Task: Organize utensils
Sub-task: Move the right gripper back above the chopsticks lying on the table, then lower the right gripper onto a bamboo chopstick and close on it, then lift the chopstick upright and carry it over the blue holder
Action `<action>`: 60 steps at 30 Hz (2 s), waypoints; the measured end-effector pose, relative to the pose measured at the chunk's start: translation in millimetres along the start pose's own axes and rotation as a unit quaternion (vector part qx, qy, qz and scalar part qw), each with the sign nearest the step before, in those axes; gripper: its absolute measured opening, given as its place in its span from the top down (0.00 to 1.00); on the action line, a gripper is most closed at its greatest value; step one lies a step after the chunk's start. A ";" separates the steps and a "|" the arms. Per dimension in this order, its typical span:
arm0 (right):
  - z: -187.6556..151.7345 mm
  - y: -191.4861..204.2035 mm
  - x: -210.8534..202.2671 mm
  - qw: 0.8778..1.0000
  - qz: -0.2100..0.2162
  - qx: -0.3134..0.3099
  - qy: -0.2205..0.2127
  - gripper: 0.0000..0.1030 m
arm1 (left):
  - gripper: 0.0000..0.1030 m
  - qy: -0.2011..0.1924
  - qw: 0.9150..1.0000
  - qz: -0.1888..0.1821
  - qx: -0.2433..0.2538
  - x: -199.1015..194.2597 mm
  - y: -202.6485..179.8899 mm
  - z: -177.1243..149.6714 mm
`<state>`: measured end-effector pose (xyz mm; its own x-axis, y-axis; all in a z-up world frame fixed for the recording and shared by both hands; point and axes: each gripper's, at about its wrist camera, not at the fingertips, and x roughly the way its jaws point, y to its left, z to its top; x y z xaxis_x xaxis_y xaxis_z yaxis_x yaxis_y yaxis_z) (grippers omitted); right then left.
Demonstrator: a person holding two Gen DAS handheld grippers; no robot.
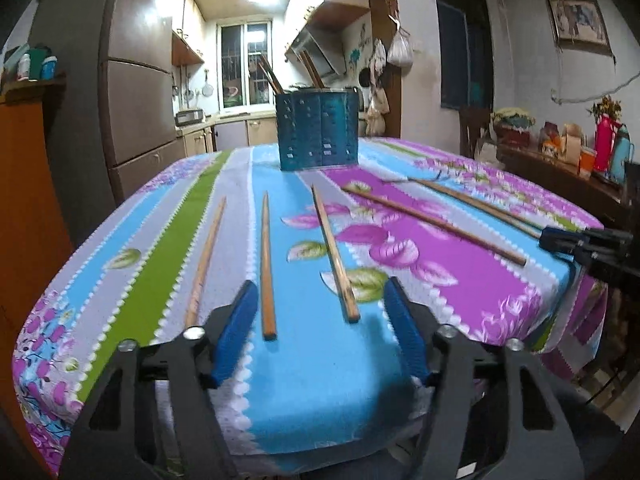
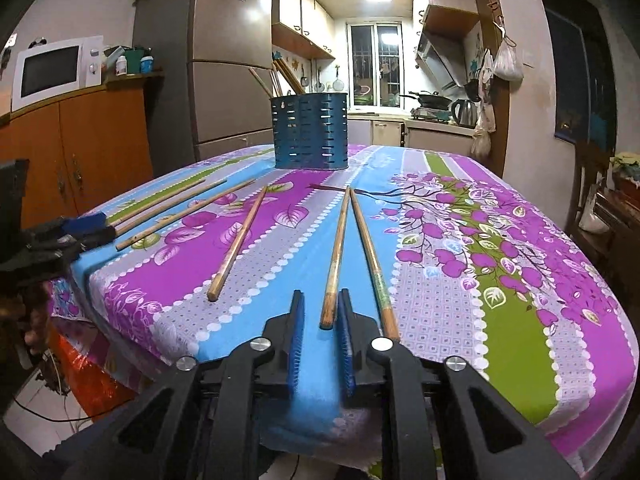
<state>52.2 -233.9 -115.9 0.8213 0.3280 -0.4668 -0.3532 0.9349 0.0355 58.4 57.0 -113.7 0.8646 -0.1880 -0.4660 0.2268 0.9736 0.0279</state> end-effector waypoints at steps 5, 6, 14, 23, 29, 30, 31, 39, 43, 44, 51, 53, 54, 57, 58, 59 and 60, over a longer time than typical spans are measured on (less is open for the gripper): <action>-2.4 -0.2 -2.3 1.000 -0.001 0.009 -0.007 0.87 | 0.66 0.009 1.000 -0.010 0.009 5.4 -7.8 -2.5; -2.7 -0.2 -2.4 1.000 -0.001 0.010 -0.008 0.88 | 0.69 0.008 1.000 -0.009 0.012 6.7 -10.0 -1.9; -2.3 0.0 -2.8 1.000 0.001 0.005 -0.007 0.88 | 0.74 0.007 1.000 -0.009 0.016 9.3 -15.4 -3.8; -3.7 0.6 -3.2 1.000 0.004 0.002 -0.009 0.88 | 0.83 -0.013 1.000 -0.004 0.011 7.0 -20.3 -9.0; -4.4 1.9 -4.2 1.000 0.001 -0.003 -0.011 0.87 | 0.83 -0.025 1.000 0.003 0.007 5.2 -22.3 -13.2; -5.0 2.5 -4.4 1.000 0.000 -0.003 -0.012 0.87 | 0.83 -0.027 1.000 0.005 0.006 4.9 -22.7 -14.1; -5.0 2.2 -4.5 1.000 -0.002 -0.003 -0.013 0.87 | 0.83 -0.029 1.000 0.005 0.006 4.3 -22.9 -14.8; -3.8 3.3 -8.5 0.999 -0.013 0.012 -0.028 0.92 | 0.95 -0.027 1.000 0.008 -0.008 -0.9 -20.9 -9.9; 9.7 6.2 -24.7 0.999 -0.015 0.001 -0.048 0.92 | 0.95 -0.051 0.999 0.005 -0.005 -18.1 -19.9 6.2; 14.4 6.3 -29.5 0.998 -0.015 -0.002 -0.054 0.92 | 0.95 -0.059 0.998 0.004 -0.004 -22.6 -20.1 12.1; 62.6 11.2 -66.0 0.994 -0.011 -0.036 -0.107 0.92 | 0.95 -0.127 0.992 0.000 0.015 -49.4 -18.9 67.0; 81.6 11.4 -71.7 0.991 -0.005 -0.047 -0.123 0.92 | 0.95 -0.141 0.990 -0.002 0.019 -51.6 -18.9 83.1; 91.7 10.7 -73.1 0.990 -0.003 -0.051 -0.130 0.93 | 0.95 -0.147 0.989 -0.005 0.020 -52.1 -18.2 91.7; 121.6 8.8 -73.0 0.987 0.004 -0.063 -0.147 0.93 | 0.95 -0.163 0.986 -0.009 0.030 -48.6 -18.8 122.4; 129.8 8.2 -72.1 0.986 0.007 -0.065 -0.150 0.93 | 0.95 -0.165 0.986 -0.011 0.033 -46.2 -19.1 130.2; 140.9 7.1 -69.3 0.986 0.012 -0.067 -0.152 0.93 | 0.95 -0.164 0.986 -0.013 0.034 -42.4 -18.7 137.0; 151.8 5.1 -65.7 0.986 0.017 -0.065 -0.153 0.93 | 0.95 -0.162 0.986 -0.017 0.034 -37.9 -18.5 144.7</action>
<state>64.5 -230.0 49.1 0.8976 0.4035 -0.1774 -0.4214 0.9036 -0.0769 86.3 27.4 31.4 0.9515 -0.2628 -0.1601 0.2781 0.9571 0.0813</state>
